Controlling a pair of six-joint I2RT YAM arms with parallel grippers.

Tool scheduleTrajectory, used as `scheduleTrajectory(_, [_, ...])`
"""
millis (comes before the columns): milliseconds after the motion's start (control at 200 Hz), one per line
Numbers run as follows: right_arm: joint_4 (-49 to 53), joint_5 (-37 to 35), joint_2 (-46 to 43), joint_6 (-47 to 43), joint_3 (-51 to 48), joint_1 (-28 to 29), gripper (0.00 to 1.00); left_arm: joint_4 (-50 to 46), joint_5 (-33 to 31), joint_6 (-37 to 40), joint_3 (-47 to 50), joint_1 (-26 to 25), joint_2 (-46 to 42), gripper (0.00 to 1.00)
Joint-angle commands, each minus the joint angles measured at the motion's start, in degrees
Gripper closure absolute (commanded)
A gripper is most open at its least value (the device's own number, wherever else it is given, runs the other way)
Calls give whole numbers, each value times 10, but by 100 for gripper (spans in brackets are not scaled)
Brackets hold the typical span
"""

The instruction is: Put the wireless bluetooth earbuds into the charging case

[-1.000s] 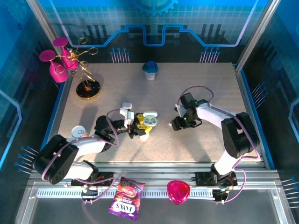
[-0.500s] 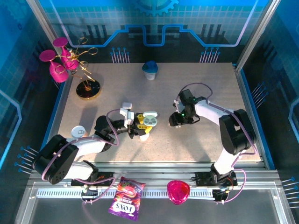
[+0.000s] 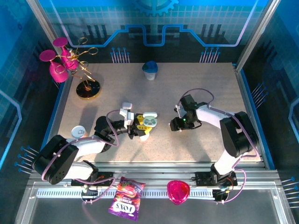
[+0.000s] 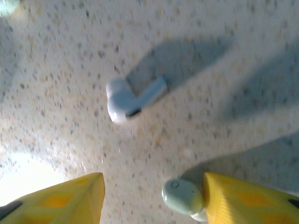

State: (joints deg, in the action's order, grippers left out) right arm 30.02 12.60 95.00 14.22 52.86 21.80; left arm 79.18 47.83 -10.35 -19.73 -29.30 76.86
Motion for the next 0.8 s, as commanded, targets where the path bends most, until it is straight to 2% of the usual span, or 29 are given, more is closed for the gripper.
scheduleTrajectory(0, [6,5,-35,23,-22,3,43,11,10,11,1,3,-10,77])
scheduleTrajectory(225, [-18,41,-61,40,-72,16,42,11,8,10,1,3,-14,77])
scheduleTrajectory(440, [-13,-1,-91,39,-75,0,42,11,10,6,0,3,-15,77])
scheduleTrajectory(575, [-22,-1,-73,29,-64,-18,43,11,11,5,-1,3,-16,77])
scheduleTrajectory(670, [-26,28,-46,24,-46,-30,46,11,11,6,-1,3,-16,77])
scheduleTrajectory(795, [-21,12,-29,24,-28,-33,47,11,11,5,-2,3,-15,77])
